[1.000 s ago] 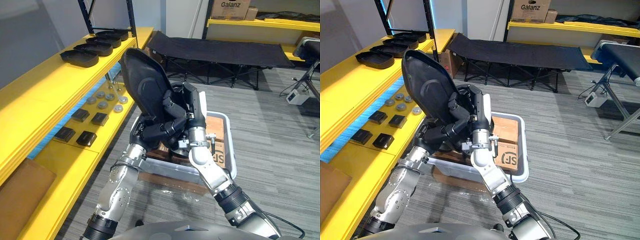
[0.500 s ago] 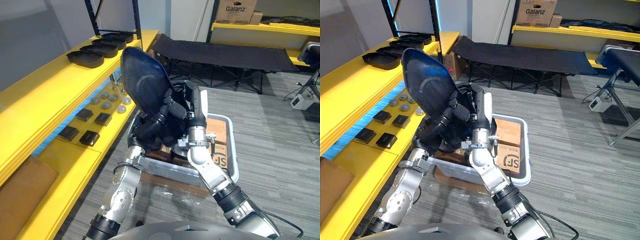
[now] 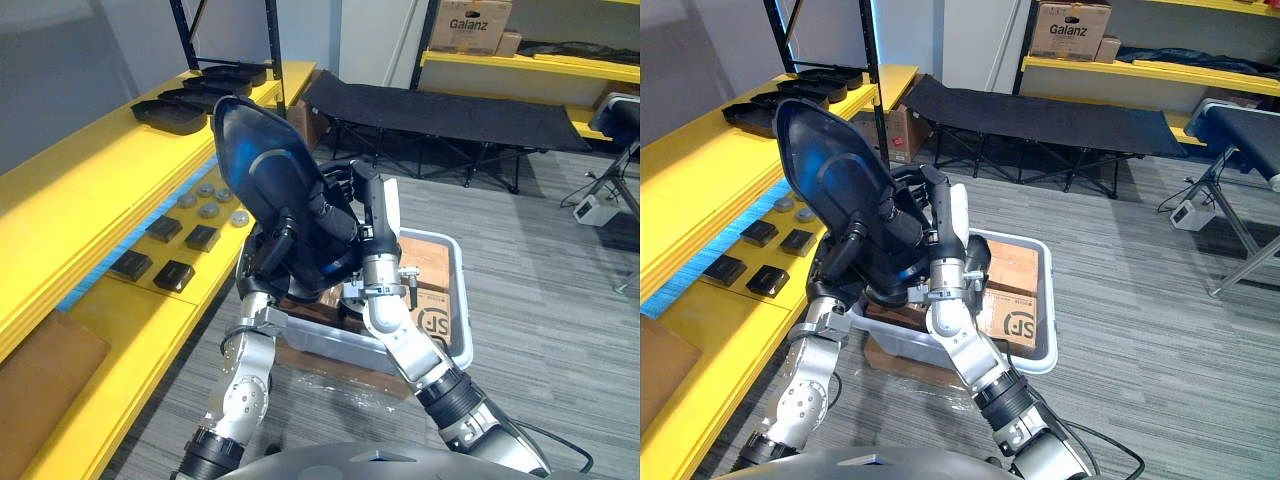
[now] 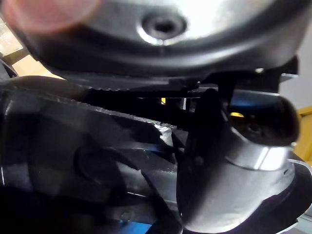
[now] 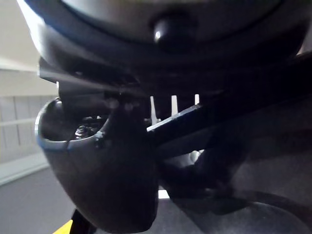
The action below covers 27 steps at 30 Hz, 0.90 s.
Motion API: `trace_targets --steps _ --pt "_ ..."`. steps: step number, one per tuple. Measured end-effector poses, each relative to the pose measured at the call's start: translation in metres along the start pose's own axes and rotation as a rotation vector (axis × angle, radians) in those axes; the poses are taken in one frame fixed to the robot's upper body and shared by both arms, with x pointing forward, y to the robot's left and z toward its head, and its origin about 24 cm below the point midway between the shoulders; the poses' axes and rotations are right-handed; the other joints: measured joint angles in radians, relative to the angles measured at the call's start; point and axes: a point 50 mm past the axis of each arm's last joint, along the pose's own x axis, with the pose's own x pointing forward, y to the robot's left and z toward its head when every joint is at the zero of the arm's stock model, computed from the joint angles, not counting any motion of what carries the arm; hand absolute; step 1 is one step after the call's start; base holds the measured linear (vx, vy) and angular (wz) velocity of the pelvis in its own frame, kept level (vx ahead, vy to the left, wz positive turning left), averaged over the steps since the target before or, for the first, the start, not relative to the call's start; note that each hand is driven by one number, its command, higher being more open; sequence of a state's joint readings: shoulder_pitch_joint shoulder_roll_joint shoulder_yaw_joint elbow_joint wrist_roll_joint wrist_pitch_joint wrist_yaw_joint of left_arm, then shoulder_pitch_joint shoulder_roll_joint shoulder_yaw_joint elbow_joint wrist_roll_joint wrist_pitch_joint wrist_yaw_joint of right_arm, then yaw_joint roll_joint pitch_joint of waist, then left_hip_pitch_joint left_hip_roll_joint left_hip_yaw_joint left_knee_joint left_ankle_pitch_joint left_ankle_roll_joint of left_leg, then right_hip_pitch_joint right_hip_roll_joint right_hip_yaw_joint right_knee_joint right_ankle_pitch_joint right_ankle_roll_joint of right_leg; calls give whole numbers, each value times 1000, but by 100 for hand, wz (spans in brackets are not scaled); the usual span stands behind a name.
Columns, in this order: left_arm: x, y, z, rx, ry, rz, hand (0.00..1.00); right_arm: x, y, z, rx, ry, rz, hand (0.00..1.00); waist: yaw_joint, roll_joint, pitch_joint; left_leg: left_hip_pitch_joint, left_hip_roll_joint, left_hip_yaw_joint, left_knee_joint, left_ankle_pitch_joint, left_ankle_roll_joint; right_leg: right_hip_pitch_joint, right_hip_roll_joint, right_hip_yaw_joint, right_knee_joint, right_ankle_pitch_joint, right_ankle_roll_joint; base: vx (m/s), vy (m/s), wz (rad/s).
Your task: Walk over and take three plastic housings, then place them on the shelf
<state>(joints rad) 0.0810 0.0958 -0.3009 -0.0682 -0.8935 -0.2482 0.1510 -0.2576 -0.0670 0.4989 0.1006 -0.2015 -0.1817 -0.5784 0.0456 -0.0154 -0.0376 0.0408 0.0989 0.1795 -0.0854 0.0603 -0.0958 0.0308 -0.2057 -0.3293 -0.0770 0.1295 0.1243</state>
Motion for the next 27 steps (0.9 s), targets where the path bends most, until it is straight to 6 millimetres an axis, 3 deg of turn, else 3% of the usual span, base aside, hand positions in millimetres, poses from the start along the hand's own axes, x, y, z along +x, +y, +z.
trace_targets --steps 12,18,22,27 --pt "1 -6 13 97 -153 152 0 -17 4 -1 229 83 60 100 -7 -20 3 0 1 2 0 -2 -2 -2 0 -1 5 -4 -6 0 0 0" --pt "-2 -19 39 477 -361 145 0 -18 -2 -6 273 114 104 100 -12 -23 3 1 2 2 1 -4 -5 -1 0 0 5 -4 -6 0 0 0" --pt "-4 -15 59 749 -502 196 0 -22 -32 -25 282 184 73 100 -12 -21 4 0 2 5 1 -5 -5 -4 1 3 5 -4 -5 0 0 -1" --pt "-6 -13 56 943 -516 197 0 -31 -50 -37 242 221 73 100 -22 -17 26 0 2 15 1 -8 -6 -12 1 13 5 -5 -5 0 0 -6"
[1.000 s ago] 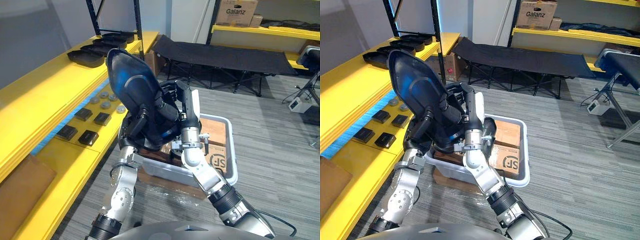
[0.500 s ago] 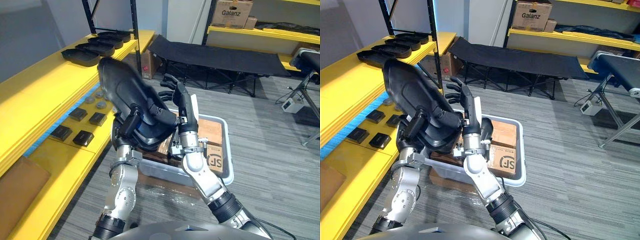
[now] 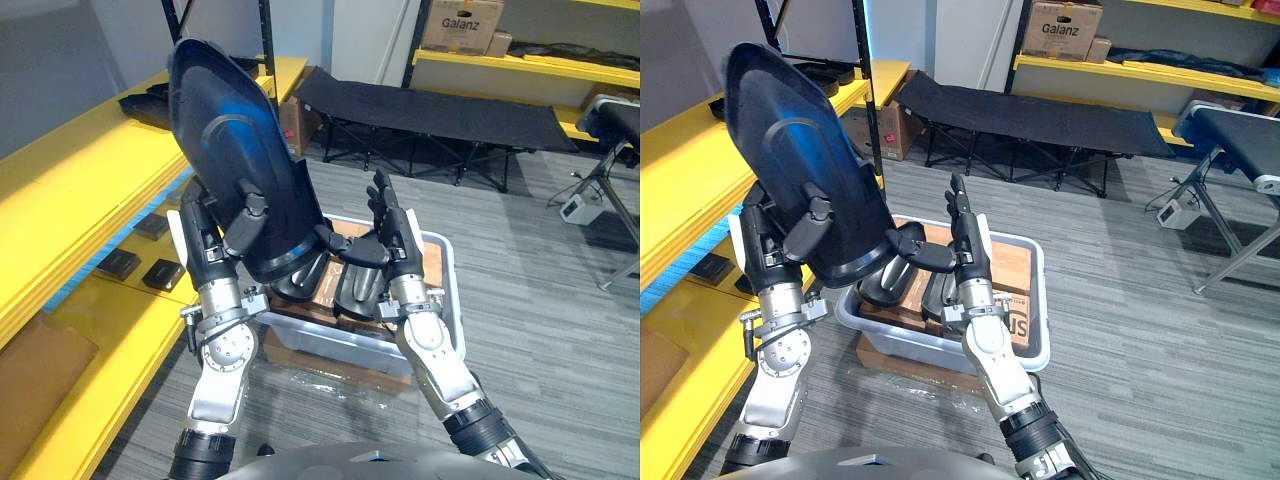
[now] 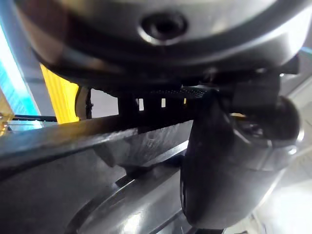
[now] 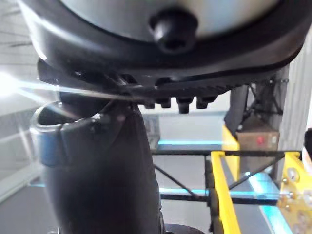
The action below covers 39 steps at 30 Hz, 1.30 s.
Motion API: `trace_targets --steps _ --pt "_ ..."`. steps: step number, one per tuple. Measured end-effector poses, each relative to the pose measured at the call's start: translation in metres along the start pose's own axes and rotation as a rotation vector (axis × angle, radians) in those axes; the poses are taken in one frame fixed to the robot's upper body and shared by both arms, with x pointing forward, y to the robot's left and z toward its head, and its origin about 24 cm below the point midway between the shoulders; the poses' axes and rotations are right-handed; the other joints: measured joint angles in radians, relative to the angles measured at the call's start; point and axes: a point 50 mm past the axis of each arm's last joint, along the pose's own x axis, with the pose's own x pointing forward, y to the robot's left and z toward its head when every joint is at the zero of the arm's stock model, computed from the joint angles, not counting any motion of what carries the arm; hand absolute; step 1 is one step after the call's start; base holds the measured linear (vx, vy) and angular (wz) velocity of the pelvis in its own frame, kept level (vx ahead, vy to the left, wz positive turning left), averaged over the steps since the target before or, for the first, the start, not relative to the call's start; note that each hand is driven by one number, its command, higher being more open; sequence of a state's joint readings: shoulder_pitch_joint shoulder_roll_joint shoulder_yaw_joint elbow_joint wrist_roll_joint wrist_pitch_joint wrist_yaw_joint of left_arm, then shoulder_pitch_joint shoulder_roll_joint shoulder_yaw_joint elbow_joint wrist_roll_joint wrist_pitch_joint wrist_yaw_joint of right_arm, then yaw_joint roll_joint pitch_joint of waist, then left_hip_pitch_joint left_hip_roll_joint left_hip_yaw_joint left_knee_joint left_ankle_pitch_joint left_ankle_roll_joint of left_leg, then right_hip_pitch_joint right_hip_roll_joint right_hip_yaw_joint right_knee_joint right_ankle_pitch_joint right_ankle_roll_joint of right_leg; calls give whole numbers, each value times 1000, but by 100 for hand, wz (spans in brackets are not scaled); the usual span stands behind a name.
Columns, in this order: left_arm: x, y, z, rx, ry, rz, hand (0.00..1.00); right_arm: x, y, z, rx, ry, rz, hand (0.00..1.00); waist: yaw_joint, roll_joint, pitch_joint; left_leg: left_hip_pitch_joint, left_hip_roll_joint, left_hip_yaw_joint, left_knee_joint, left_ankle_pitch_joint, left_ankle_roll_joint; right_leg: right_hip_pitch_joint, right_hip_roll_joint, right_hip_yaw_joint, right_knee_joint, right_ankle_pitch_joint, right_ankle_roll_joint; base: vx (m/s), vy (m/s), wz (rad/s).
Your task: Walk over and take three plastic housings, then place them on the shelf
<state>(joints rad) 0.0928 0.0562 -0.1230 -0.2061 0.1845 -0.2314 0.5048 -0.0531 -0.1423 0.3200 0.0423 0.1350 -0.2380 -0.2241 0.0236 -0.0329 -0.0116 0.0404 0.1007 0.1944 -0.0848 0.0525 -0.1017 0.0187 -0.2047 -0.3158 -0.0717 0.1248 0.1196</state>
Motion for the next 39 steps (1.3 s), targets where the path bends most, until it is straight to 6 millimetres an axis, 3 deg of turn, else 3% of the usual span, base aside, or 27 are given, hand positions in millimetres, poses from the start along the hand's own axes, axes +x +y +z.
trace_targets --steps 3,5,10,15,21,34,39 --pt "0 4 -3 77 -1 22 0 -3 -16 -3 73 24 -16 100 -4 10 11 2 0 13 0 -4 1 -6 1 14 0 1 2 2 -2 -13" --pt "-1 17 -9 112 20 69 0 -7 -34 -5 209 37 -27 100 -8 14 13 0 1 23 0 -7 2 -14 2 23 -1 3 3 19 -6 -13" --pt "-9 43 -27 176 112 147 0 -22 -52 -10 423 41 -5 100 -24 15 14 2 7 37 1 -13 -2 -18 9 36 -4 3 4 22 -12 -8" --pt "-21 53 -40 164 199 172 0 -50 -55 -27 472 112 -43 100 -28 22 19 3 15 47 1 -22 -6 -22 16 46 -5 1 3 0 -12 -5" --pt "-30 59 -45 117 245 206 0 -76 -76 -37 447 158 -157 100 -31 33 28 2 16 58 0 -25 -6 -30 16 55 -5 1 3 -20 -6 -5" --pt "-28 60 -37 67 193 246 0 -81 -79 -49 322 247 -222 100 -26 34 34 0 14 49 0 -25 -6 -28 15 50 -5 0 4 -5 -2 1" --pt "-17 64 -6 7 56 310 0 -65 -68 -45 338 211 -166 100 -17 34 49 -3 13 19 1 -24 -5 -18 14 29 -5 -1 3 -10 -6 11"
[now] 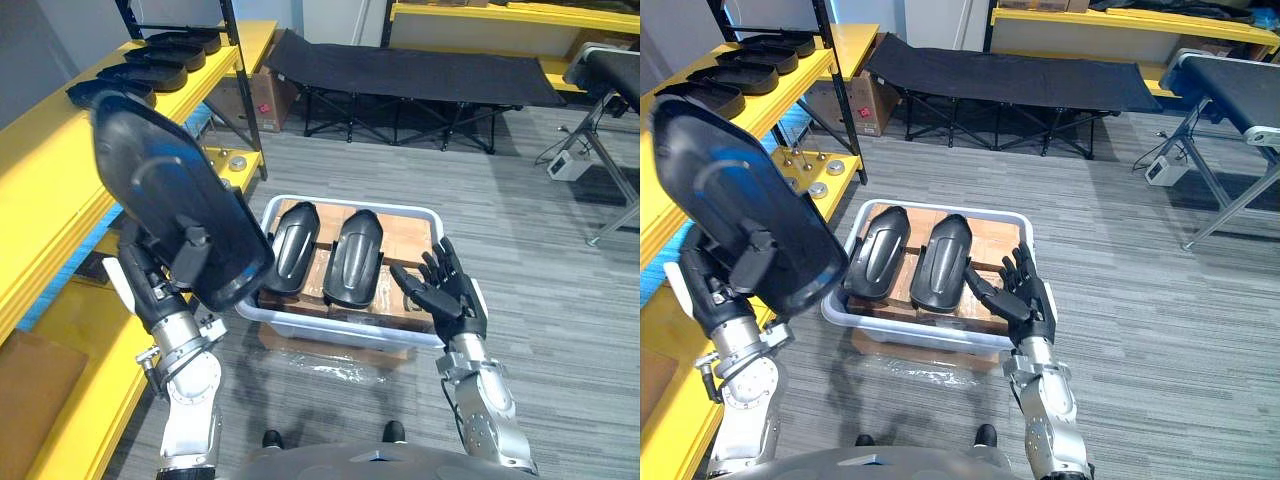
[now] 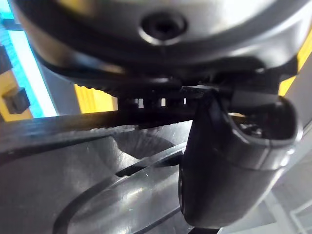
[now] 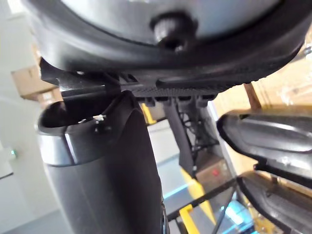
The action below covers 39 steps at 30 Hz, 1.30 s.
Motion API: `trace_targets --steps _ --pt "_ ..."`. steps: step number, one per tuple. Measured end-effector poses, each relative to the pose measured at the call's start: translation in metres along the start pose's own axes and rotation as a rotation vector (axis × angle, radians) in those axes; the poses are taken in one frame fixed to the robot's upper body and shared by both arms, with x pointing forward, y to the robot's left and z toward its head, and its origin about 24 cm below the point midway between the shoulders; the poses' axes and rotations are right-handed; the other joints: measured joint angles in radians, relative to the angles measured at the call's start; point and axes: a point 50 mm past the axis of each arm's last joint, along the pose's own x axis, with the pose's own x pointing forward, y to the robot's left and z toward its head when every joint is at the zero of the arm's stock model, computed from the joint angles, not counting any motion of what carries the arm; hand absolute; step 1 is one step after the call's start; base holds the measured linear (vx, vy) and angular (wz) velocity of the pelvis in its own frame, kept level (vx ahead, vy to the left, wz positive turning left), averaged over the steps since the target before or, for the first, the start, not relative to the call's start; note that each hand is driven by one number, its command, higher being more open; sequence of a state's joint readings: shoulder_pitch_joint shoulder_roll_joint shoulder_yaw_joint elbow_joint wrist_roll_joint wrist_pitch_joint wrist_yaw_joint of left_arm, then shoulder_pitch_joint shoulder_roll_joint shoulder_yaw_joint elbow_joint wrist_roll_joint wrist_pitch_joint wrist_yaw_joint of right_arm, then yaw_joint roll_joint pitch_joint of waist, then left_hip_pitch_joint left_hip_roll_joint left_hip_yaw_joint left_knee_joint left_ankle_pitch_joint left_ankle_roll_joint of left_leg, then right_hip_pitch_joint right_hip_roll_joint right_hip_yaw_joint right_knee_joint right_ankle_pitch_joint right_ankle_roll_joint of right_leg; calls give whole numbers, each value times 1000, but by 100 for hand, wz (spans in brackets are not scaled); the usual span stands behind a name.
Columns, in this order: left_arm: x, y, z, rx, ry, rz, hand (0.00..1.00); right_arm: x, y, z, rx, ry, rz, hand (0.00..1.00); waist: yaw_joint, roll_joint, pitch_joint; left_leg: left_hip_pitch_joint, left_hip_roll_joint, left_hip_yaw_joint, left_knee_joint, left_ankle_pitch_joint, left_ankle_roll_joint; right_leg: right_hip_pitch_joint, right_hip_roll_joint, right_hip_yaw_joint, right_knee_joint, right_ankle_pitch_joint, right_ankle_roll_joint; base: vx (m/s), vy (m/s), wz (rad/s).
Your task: Walk over and take three plastic housings, then place them on the shelf
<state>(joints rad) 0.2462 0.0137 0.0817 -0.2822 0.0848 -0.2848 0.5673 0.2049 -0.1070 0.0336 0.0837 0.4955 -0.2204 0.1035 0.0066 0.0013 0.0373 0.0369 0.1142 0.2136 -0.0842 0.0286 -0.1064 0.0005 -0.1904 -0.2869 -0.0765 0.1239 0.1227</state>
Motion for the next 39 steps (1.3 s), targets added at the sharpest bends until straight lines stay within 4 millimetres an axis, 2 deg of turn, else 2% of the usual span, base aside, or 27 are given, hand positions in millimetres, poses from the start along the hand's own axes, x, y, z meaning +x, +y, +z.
trace_targets --steps 2,5,11,12,14,21,24,25,27,28,30,32,33,34,35,36,37,38,39 --pt "3 0 13 -35 -51 13 0 6 8 3 6 -22 28 100 8 0 0 -13 -1 -36 0 4 0 14 -1 -37 0 -6 1 -11 -21 53" --pt "7 7 27 -68 -102 45 0 20 23 10 -13 -58 95 100 50 1 0 -38 -2 -109 0 21 -1 40 -1 -118 0 -18 3 2 -20 68" --pt "0 42 24 3 -77 154 0 43 60 15 -24 -79 251 100 125 1 0 -56 -8 -177 0 33 -1 67 -2 -187 6 -37 5 1 -15 38" --pt "-1 44 24 13 -74 160 0 45 64 15 -19 -77 268 100 129 0 0 -57 -9 -182 0 34 0 71 -3 -193 6 -38 6 -3 -9 30" --pt "-3 50 22 31 -65 174 0 47 82 6 10 -44 343 100 140 0 0 -56 -18 -200 0 36 1 84 -10 -211 6 -42 10 -7 1 23" --pt "-6 52 29 32 -80 156 0 37 118 -20 -3 68 518 100 174 -5 -2 -62 -27 -233 0 37 3 101 -16 -249 6 -43 10 -7 -4 15" --pt "-8 53 28 42 -73 150 0 38 119 -19 -9 66 527 100 183 -6 -2 -69 -31 -255 11 37 4 115 -19 -278 17 -53 11 -22 -17 29" --pt "-10 55 27 45 -64 140 0 40 118 -18 -12 62 525 100 178 -8 -1 -91 -35 -259 30 17 10 127 -24 -308 26 -63 14 -62 -13 87" --pt "-9 51 26 30 -54 86 0 42 112 -15 -18 53 494 100 150 -9 2 -146 -10 -171 103 8 18 162 -30 -403 43 -80 24 -49 10 137" --pt "-9 48 25 19 -52 44 0 44 102 -13 -29 47 450 100 146 -9 2 -173 8 -110 133 21 31 182 -38 -464 65 -95 31 -4 122 151" --pt "-8 46 25 0 -59 5 0 46 89 -9 -59 38 398 100 167 -10 5 -169 -8 -113 101 61 24 194 -56 -509 90 -106 36 10 154 107" --pt "-7 46 27 -49 -73 -4 0 49 83 -6 -94 20 373 100 182 -9 11 -170 -38 -150 45 92 41 194 -78 -529 109 -108 37 -13 121 65" --pt "-7 45 28 -58 -75 -8 0 49 82 -5 -93 19 370 100 181 -7 13 -170 -41 -155 41 92 41 194 -83 -530 120 -109 36 -28 146 62" --pt "-6 42 29 -111 -83 -50 0 47 77 -4 -78 15 350 100 177 6 27 -168 -54 -178 41 94 45 191 -109 -512 186 -119 18 -21 117 76" --pt "-4 35 32 -156 -101 -120 0 42 70 -2 -47 4 317 100 166 9 33 -169 -64 -209 44 94 52 180 -130 -448 260 -132 -3 -11 121 89" --pt "-3 31 34 -179 -117 -160 0 40 68 -1 -18 -4 303 100 157 6 35 -170 -70 -227 44 97 56 173 -139 -405 296 -138 -12 15 81 97" --pt "1 22 38 -232 -150 -253 0 37 63 5 49 -29 284 100 147 3 43 -170 -76 -256 43 103 65 150 -144 -318 362 -154 -28 29 32 83" --pt "5 15 43 -272 -182 -328 0 35 62 11 88 -61 282 100 137 0 52 -173 -80 -272 40 107 70 137 -134 -249 389 -209 -24 27 -7 72" --pt "7 13 45 -286 -199 -351 0 35 64 15 95 -78 292 100 127 -13 54 -174 -87 -274 40 112 73 138 -129 -228 387 -228 -21 14 -77 44"
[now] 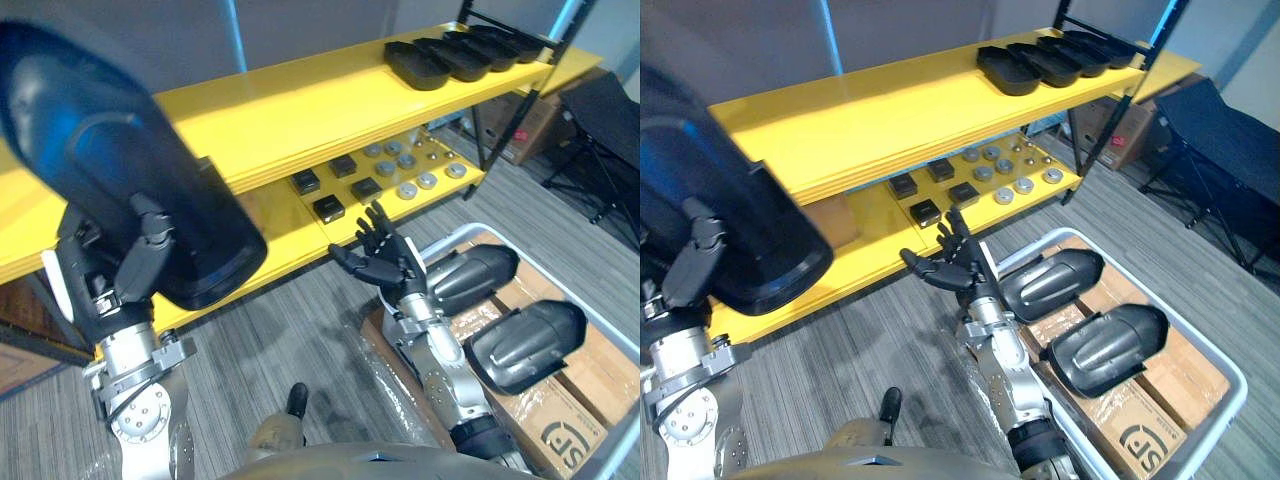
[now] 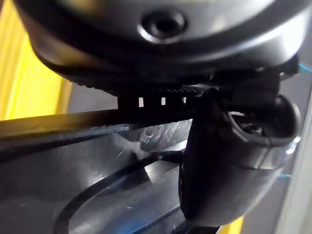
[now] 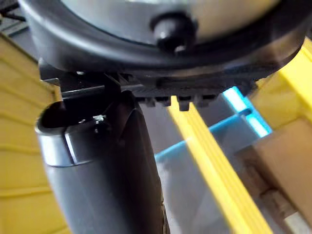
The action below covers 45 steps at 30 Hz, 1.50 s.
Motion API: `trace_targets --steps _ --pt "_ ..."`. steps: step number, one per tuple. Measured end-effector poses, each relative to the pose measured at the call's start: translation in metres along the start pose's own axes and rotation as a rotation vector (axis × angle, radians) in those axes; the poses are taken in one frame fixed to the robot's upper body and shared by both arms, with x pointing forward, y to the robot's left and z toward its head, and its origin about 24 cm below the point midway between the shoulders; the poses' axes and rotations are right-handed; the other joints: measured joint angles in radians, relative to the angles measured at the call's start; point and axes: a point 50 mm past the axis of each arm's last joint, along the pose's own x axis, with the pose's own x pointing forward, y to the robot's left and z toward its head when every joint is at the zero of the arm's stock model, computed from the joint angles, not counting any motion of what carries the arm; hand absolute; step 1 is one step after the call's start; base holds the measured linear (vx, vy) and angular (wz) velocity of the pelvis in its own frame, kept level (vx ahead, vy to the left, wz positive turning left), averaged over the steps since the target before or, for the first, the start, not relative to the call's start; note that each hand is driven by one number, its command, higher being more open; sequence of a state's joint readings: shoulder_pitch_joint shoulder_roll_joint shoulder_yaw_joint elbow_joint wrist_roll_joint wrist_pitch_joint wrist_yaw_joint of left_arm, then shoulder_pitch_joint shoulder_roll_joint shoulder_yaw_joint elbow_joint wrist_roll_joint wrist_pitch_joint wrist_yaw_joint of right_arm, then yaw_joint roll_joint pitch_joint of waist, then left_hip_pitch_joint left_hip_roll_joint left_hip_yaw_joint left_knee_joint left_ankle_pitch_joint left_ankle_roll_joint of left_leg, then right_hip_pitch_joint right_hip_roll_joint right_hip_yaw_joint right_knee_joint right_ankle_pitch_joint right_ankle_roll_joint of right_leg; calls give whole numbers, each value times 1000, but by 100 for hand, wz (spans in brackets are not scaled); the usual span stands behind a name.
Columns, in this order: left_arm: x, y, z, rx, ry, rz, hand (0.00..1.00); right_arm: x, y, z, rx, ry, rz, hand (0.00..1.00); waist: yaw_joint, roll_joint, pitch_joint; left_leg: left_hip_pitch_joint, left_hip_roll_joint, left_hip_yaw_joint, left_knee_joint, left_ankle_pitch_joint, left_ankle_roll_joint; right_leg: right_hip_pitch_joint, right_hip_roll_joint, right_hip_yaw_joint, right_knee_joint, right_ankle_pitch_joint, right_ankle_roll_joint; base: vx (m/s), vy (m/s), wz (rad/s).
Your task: Walk over and take three plastic housings, then place them on the shelf
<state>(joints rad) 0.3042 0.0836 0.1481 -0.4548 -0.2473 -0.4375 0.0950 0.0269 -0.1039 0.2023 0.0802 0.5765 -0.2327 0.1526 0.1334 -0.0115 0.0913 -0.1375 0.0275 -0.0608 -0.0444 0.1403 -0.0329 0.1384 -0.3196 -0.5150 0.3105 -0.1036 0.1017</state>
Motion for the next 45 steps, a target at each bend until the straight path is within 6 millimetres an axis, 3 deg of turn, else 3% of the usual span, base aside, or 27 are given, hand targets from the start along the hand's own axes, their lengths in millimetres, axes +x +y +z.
trace_targets --steps 1,3,6,7,9,13,15,21,22,23,24,25,26,27,28,29,30,31,33,35,37,39,40,41,44,45 --pt "3 -3 1 -30 -19 -35 0 2 5 8 -2 -36 34 100 -8 -22 -4 -10 -17 -1 1 14 5 -4 -2 -8 -18 -34 -6 4 -95 18" --pt "6 -10 -1 -71 -27 -58 0 6 11 24 -13 -110 84 100 -6 -28 -5 -37 -16 0 10 38 -11 3 14 -3 -74 -48 23 -21 -137 3" --pt "2 -21 -7 -132 1 -91 0 9 13 36 -29 -158 107 100 -10 15 23 -45 1 1 9 65 -29 19 47 0 -123 -68 76 -112 -110 -4" --pt "-1 -24 -8 -145 11 -92 0 7 10 34 -31 -145 97 100 -12 32 26 -42 19 0 8 67 -34 20 66 2 -121 -71 77 -177 -104 -5" --pt "-3 -23 -8 -144 22 -89 0 3 8 31 -29 -127 82 100 -27 41 27 -34 40 2 7 63 -32 19 83 0 -112 -87 71 -151 -73 1" --pt "-8 -20 -10 -114 43 -71 0 -1 2 30 -4 -129 56 100 -23 38 29 -44 49 29 39 47 -44 3 70 2 -62 -121 66 -70 -29 1" --pt "-10 -16 -10 -100 52 -59 0 -1 2 31 1 -142 50 100 -18 30 38 -74 33 29 98 22 -33 -7 49 3 -37 -131 72 6 36 6" --pt "-9 -3 -6 -47 28 12 0 3 8 33 26 -176 56 100 26 20 81 -174 -30 46 447 -200 -3 52 -31 -7 11 -172 114 71 127 6" --pt "-7 0 -2 -31 13 17 0 5 10 33 52 -190 55 100 34 1 89 -177 -46 67 490 -240 7 77 -57 -18 -3 -179 105 157 223 10" --pt "-6 3 2 -16 -6 19 0 5 10 34 72 -202 48 100 32 -10 84 -177 -52 116 560 -292 50 101 -75 -29 16 -180 62 254 242 19" --pt "-5 4 3 -14 -15 22 0 4 9 34 65 -208 48 100 27 -3 82 -181 -54 118 580 -322 37 92 -89 -13 85 -179 24 243 213 40" --pt "-4 5 4 -6 -20 24 0 2 8 34 63 -207 42 100 25 -5 78 -176 -76 107 598 -351 54 -6 -153 42 297 -116 -81 234 226 39" --pt "-4 6 4 1 -20 24 0 1 7 33 61 -205 39 100 22 -7 77 -166 -85 102 588 -355 61 -56 -176 73 380 -52 -144 240 251 39" --pt "-3 10 6 31 -27 29 0 0 6 33 59 -203 36 100 17 -10 75 -139 -91 93 555 -359 74 -135 -184 152 489 55 -152 301 209 22" --pt "-2 14 8 65 -34 45 0 1 10 32 71 -206 49 100 14 -8 76 -110 -91 76 518 -352 98 -199 -158 196 570 14 -112 333 191 16" --pt "-2 16 8 75 -35 63 0 1 11 31 73 -206 59 100 11 -6 77 -88 -91 66 496 -345 93 -217 -138 197 583 -17 -96 345 188 13" --pt "-2 20 9 87 -39 98 0 2 13 31 73 -206 76 100 5 0 80 -36 -89 57 441 -333 95 -242 -92 190 541 -72 -60 340 166 11" --pt "-1 24 11 97 -47 123 0 3 13 33 63 -210 93 100 1 4 81 17 -90 52 384 -320 93 -267 -38 186 452 -109 -48 342 147 10" --pt "3 25 11 101 -58 131 0 5 8 42 24 -228 112 100 -9 8 73 68 -94 38 334 -315 94 -300 50 222 272 -113 -31 321 88 38" --pt "9 22 4 93 -48 120 0 2 -4 51 -13 -247 87 100 -40 10 71 110 -125 3 315 -315 94 -311 98 284 139 -90 1 319 56 101" --pt "6 22 -1 93 -25 121 0 1 -10 56 -23 -264 60 100 -56 4 62 139 -148 -9 295 -316 93 -308 100 270 65 -62 1 292 -35 99" --pt "4 23 -2 91 -11 123 0 0 -15 58 -30 -270 43 100 -54 -2 54 149 -161 -18 298 -321 84 -292 126 263 -36 36 -25 285 -119 78" --pt "4 23 -3 82 -2 121 0 0 -17 59 -35 -266 38 100 -55 -2 45 149 -161 -19 304 -334 64 -272 149 242 -102 103 -48 267 -156 64" --pt "0 22 -6 67 21 132 0 1 -19 60 -48 -249 36 100 -47 23 30 147 -137 -21 305 -340 58 -231 174 229 -169 136 -52 276 -134 53" --pt "-2 18 -9 27 34 120 0 2 -23 63 -62 -242 17 100 -36 31 24 100 -120 5 411 -371 27 -139 190 206 -301 174 -70 262 -79 19" --pt "-3 16 -9 22 37 108 0 2 -24 64 -60 -247 5 100 -33 30 24 93 -106 29 399 -381 41 -134 187 206 -301 174 -71 176 -58 7"
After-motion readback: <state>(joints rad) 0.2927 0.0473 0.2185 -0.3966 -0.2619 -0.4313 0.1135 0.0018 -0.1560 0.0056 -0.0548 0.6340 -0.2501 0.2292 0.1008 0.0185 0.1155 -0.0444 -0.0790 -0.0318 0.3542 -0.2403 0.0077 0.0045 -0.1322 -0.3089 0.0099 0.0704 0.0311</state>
